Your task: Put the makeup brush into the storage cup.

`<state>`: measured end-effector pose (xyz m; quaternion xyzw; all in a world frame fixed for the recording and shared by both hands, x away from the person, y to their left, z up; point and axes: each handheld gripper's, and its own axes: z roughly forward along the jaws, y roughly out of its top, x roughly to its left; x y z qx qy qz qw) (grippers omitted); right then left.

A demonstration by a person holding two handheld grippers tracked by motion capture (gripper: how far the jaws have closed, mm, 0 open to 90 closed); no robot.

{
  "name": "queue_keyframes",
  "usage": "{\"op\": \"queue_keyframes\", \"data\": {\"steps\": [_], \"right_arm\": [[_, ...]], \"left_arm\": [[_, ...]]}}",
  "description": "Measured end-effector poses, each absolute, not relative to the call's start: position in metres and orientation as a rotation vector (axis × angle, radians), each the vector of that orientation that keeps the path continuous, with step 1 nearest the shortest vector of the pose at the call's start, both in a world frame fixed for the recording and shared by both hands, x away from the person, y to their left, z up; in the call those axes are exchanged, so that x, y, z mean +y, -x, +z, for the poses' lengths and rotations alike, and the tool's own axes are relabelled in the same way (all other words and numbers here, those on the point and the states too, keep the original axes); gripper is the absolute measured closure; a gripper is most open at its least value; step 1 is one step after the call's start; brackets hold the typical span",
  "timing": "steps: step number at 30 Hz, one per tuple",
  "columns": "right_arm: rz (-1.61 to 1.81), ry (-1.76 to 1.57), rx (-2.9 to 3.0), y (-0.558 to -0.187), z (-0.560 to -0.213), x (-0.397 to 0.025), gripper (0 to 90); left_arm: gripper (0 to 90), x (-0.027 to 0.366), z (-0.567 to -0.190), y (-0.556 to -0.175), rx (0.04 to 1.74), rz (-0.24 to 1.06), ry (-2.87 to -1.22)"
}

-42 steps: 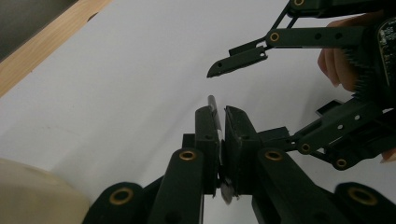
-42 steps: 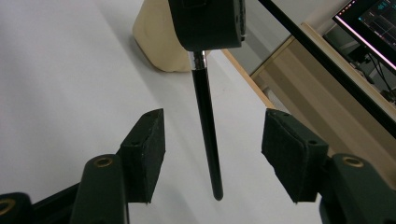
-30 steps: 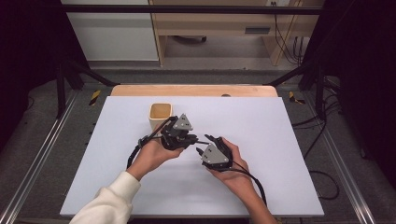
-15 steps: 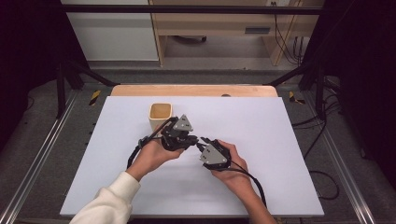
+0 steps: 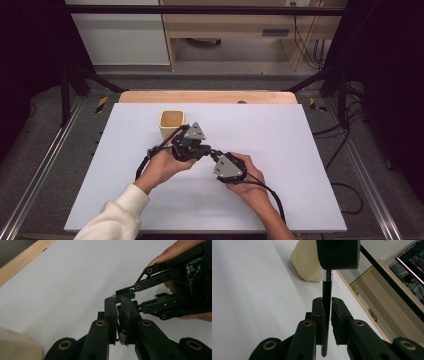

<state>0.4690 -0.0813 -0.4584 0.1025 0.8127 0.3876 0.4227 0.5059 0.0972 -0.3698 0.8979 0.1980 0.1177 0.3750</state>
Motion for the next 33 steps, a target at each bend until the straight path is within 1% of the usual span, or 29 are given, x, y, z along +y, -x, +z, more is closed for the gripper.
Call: {"op": "queue_keyframes", "data": {"steps": [7, 9, 14, 18, 21, 25, 31, 33], "right_arm": [[0.968, -0.249, 2.041, -0.468, -0.458, -0.082, 83.7], [0.968, -0.246, 2.040, -0.468, -0.458, -0.082, 83.8], [0.965, -0.255, 2.049, -0.469, -0.457, -0.085, 83.8], [0.976, -0.267, 2.048, -0.470, -0.457, -0.086, 83.7], [0.988, -0.277, 2.052, -0.470, -0.456, -0.087, 83.7], [1.000, -0.290, 2.050, -0.471, -0.454, -0.089, 83.7], [1.057, -0.337, 2.041, -0.474, -0.448, -0.094, 83.7], [1.074, -0.350, 2.040, -0.474, -0.446, -0.095, 83.7]], "left_arm": [[84.3, 0.097, -0.370, -0.506, 0.509, 0.292, -2.292], [84.0, 0.097, -0.369, -0.505, 0.509, 0.305, -2.265], [66.6, 0.103, -0.358, -0.504, 0.496, 0.353, -2.211], [58.1, 0.110, -0.347, -0.502, 0.496, 0.391, -2.140], [50.0, 0.118, -0.340, -0.500, 0.497, 0.430, -2.089], [38.2, 0.131, -0.336, -0.498, 0.512, 0.487, -2.070], [23.9, 0.144, -0.337, -0.493, 0.516, 0.539, -2.043], [21.5, 0.148, -0.338, -0.492, 0.526, 0.540, -2.032]]}}
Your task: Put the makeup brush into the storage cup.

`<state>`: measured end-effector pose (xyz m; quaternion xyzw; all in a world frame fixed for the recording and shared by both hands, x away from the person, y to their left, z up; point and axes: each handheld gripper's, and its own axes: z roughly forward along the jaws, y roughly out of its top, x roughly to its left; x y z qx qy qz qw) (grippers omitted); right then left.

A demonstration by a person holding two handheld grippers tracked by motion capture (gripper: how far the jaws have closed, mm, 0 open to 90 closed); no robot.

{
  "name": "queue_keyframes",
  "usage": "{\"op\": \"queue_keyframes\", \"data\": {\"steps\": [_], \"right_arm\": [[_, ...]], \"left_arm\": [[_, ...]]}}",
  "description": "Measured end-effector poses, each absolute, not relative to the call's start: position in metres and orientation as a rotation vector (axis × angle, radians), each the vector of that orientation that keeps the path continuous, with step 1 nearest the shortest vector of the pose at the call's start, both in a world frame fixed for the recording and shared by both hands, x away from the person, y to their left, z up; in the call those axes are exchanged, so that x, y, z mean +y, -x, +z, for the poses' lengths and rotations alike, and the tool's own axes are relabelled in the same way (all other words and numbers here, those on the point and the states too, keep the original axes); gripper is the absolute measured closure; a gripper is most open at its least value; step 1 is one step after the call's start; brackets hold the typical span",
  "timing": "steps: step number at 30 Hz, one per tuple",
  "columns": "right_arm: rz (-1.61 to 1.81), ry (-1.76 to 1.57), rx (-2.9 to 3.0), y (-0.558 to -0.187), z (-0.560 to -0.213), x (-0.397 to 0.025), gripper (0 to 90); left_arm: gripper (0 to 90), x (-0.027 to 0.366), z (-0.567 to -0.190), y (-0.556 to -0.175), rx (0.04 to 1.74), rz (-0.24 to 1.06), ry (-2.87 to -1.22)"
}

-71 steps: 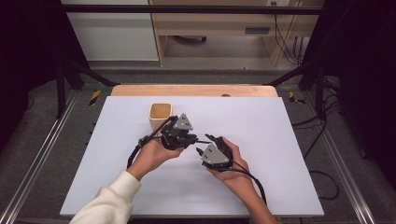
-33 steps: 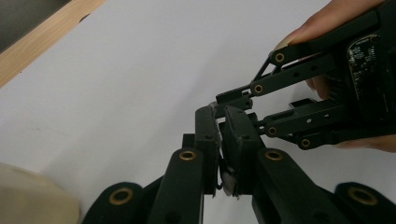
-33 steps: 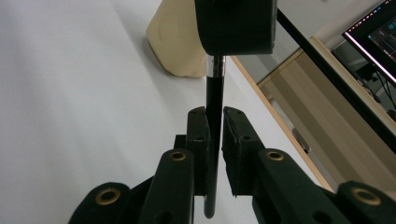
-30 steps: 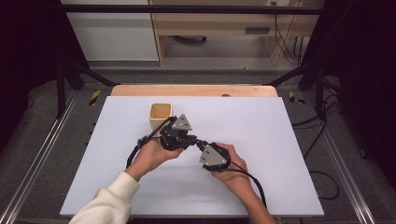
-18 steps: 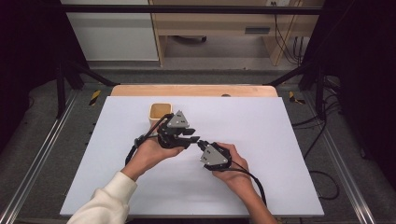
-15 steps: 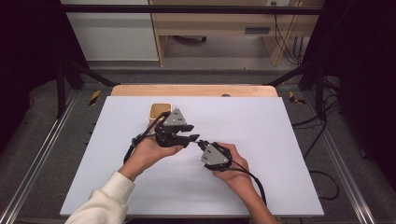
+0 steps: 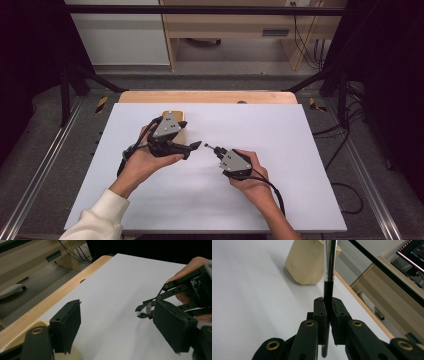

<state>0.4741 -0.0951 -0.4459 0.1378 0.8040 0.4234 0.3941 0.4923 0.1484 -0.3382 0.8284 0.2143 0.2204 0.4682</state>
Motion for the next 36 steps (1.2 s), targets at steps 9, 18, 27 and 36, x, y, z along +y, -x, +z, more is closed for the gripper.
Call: {"op": "queue_keyframes", "data": {"steps": [9, 18, 27, 36], "right_arm": [[1.109, -0.368, 2.032, -0.475, -0.434, -0.095, 83.7], [1.164, -0.363, 2.032, -0.476, -0.417, -0.085, 83.6], [1.214, -0.362, 2.032, -0.476, -0.405, -0.075, 83.6], [1.331, -0.417, 2.027, -0.477, -0.396, -0.068, 83.6]], "left_arm": [[14.2, 0.165, -0.345, -0.488, 0.549, 0.550, -2.002], [10.2, 0.180, -0.351, -0.484, 0.566, 0.561, -1.980], [9.4, 0.187, -0.362, -0.480, 0.566, 0.579, -1.985], [9.4, 0.186, -0.371, -0.475, 0.554, 0.596, -1.984]]}}
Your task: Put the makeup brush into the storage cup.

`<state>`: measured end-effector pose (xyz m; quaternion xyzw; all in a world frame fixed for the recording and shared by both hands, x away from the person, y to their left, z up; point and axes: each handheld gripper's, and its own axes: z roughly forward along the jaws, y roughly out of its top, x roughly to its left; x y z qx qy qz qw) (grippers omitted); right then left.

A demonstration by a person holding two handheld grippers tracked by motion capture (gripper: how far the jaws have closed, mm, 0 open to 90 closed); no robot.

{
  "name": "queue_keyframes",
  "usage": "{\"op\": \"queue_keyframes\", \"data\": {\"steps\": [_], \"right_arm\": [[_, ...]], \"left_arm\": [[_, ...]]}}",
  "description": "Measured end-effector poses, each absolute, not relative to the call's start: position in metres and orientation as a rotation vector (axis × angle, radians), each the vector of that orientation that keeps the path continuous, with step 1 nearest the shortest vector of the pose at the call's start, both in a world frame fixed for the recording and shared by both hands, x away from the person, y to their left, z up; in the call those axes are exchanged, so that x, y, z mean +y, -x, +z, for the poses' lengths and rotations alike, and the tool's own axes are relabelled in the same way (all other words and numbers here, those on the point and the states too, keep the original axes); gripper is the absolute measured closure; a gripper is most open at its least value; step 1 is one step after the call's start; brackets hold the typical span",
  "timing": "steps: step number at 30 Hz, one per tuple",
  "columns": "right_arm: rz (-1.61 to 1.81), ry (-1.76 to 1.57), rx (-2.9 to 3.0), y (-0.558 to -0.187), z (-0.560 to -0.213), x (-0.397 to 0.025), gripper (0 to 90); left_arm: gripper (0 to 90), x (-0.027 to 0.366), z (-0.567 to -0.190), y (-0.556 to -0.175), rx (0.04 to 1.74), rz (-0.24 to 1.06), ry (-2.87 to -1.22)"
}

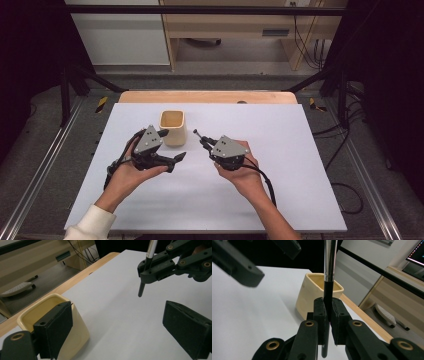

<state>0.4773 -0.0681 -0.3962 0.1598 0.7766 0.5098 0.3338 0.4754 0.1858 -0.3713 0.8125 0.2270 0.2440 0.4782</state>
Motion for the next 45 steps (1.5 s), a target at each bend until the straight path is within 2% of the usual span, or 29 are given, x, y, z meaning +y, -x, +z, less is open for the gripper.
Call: {"op": "queue_keyframes", "data": {"steps": [40, 45], "right_arm": [[1.689, -0.631, 1.986, -0.494, -0.369, -0.033, 83.4], [1.715, -0.672, 1.973, -0.496, -0.368, -0.031, 83.4]], "left_arm": [[10.1, 0.199, -0.380, -0.471, 0.637, 0.634, -1.840], [13.4, 0.200, -0.381, -0.469, 0.638, 0.653, -1.817]]}}
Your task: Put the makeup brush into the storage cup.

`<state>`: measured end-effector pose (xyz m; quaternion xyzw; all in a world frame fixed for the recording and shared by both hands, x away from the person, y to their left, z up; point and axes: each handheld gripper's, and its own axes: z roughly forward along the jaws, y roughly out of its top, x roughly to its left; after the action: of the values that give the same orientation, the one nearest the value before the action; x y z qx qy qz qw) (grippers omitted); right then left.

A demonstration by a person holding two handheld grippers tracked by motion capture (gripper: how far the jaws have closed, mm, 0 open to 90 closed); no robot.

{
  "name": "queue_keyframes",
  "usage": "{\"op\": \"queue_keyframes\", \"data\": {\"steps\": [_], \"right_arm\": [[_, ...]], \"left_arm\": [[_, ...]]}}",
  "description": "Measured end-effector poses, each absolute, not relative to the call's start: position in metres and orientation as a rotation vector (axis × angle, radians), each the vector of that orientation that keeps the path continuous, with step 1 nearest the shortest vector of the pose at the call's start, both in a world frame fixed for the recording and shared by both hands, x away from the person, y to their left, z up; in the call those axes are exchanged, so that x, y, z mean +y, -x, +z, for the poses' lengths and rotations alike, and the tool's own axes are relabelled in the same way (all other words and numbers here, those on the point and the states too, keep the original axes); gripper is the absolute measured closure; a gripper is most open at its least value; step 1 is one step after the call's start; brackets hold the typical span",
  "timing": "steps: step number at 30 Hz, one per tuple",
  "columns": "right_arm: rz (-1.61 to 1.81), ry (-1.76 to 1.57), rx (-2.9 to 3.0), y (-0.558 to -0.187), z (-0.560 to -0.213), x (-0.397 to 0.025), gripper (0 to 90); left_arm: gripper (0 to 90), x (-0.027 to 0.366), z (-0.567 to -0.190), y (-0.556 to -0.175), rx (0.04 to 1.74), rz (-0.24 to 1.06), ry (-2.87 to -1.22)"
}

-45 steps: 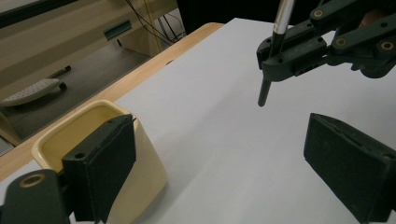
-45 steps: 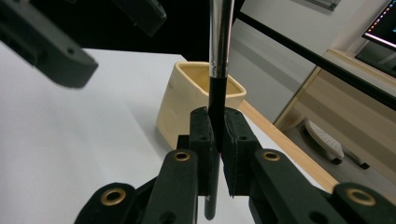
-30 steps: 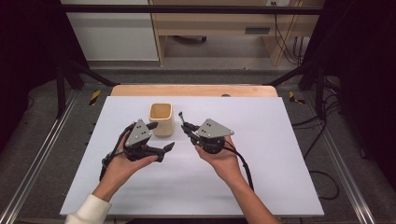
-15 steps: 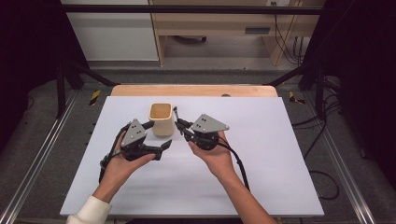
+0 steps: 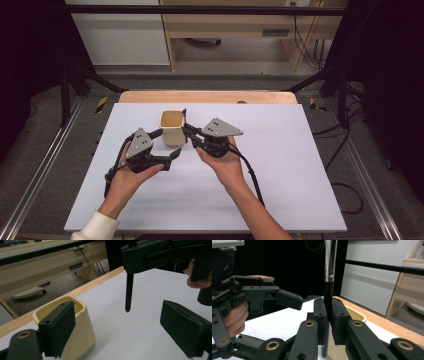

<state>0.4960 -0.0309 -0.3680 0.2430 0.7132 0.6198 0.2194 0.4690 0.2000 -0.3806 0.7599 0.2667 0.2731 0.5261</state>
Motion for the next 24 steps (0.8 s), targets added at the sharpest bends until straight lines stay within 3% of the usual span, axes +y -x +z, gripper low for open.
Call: {"op": "queue_keyframes", "data": {"steps": [24], "right_arm": [[1.779, -0.748, 1.998, -0.496, -0.371, -0.001, 83.5]], "left_arm": [[50.8, 0.197, -0.388, -0.463, 0.694, 0.643, -1.748]]}}
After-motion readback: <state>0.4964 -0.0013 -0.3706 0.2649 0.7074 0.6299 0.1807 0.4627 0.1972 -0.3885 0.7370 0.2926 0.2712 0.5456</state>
